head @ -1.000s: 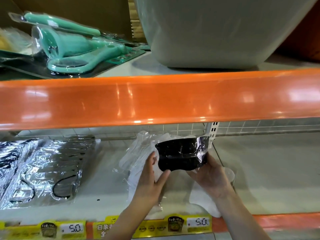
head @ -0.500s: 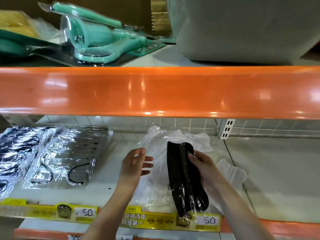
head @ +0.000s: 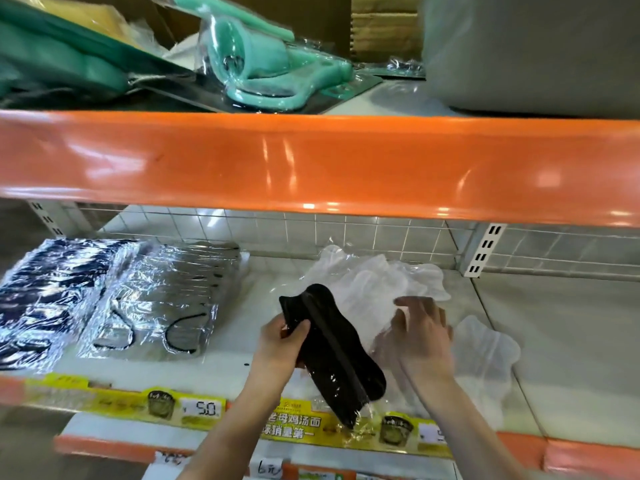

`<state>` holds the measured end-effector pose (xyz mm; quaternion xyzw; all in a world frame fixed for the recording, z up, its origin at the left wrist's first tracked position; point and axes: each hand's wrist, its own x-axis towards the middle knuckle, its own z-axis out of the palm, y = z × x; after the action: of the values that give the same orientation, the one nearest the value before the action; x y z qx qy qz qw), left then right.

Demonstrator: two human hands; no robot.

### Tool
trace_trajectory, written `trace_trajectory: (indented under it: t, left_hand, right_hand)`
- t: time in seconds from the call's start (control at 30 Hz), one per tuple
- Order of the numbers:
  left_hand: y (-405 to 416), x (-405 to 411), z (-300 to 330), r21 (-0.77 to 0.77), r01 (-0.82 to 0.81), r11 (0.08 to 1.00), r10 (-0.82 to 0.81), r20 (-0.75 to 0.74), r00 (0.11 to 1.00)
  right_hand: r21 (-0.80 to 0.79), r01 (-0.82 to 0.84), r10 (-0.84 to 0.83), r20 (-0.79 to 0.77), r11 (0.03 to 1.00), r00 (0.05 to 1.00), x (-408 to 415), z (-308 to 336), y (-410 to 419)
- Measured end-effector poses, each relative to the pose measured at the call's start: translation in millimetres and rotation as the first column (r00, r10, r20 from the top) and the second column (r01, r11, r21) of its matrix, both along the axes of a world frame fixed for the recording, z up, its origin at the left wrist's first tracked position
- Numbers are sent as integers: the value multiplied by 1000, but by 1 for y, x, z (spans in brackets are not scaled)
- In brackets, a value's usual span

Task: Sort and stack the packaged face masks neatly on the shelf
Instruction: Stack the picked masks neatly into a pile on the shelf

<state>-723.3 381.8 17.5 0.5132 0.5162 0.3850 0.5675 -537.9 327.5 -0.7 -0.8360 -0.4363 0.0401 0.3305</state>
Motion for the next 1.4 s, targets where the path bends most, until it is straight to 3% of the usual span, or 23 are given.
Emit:
trace_trajectory:
  t: [0.07, 0.13, 0.27, 0.57, 0.7, 0.77, 0.8, 0.97, 1.07, 1.13, 1.2, 1.27, 1.4]
  left_hand:
    - [5, -2, -3, -20, -33, 999, 34, 38, 999]
    - [8, -1, -6, -49, -38, 998, 41, 60, 997]
    - [10, 2, -14, -124, 1, 992, 16, 129, 991]
    - [13, -7, -28, -230, 29, 973, 28, 239, 971]
    - [15, -11, -29, -273, 48, 961, 36, 295, 955]
    - [15, -11, -28, -286, 54, 957, 38, 306, 951]
    - [15, -11, -27, -290, 53, 956, 42, 313, 949]
    - [18, -17, -27, -320, 9, 947, 121, 384, 916]
    - [21, -19, -23, -367, -3, 930, 190, 474, 860]
    - [23, -19, -20, -400, -3, 917, 236, 537, 809]
    - [25, -20, -19, -415, -3, 910, 264, 573, 776]
    - [28, -22, -18, -400, -3, 916, 255, 577, 776]
    - [36, -30, -19, -347, -17, 938, 218, 547, 808]
  right_hand:
    - [-189, 132, -113, 106, 973, 988, 7, -6, -17]
    - [-362, 192, -176, 77, 912, 981, 10, -11, -26]
    - [-452, 169, -205, -32, 876, 978, 4, -24, -26]
    - [-72, 174, -188, -405, 982, 895, -13, -15, 9]
    - [112, 285, -160, -612, 952, 775, -20, -11, 24]
    - [232, 326, -69, -712, 916, 699, -23, -7, 24]
    - [264, 335, -55, -708, 904, 704, -23, -5, 23]
    - [234, 210, -71, -493, 949, 867, -24, -13, 22]
    - [228, -3, 72, -296, 974, 953, -33, -15, 17]
    - [158, -186, 217, -209, 970, 953, -46, -15, 15]
    - [19, -319, 319, -14, 948, 947, -59, -17, 15]
    - [-119, -355, 374, 247, 927, 894, -71, -22, 17]
    - [-222, -362, 421, 364, 905, 831, -93, -20, 25]
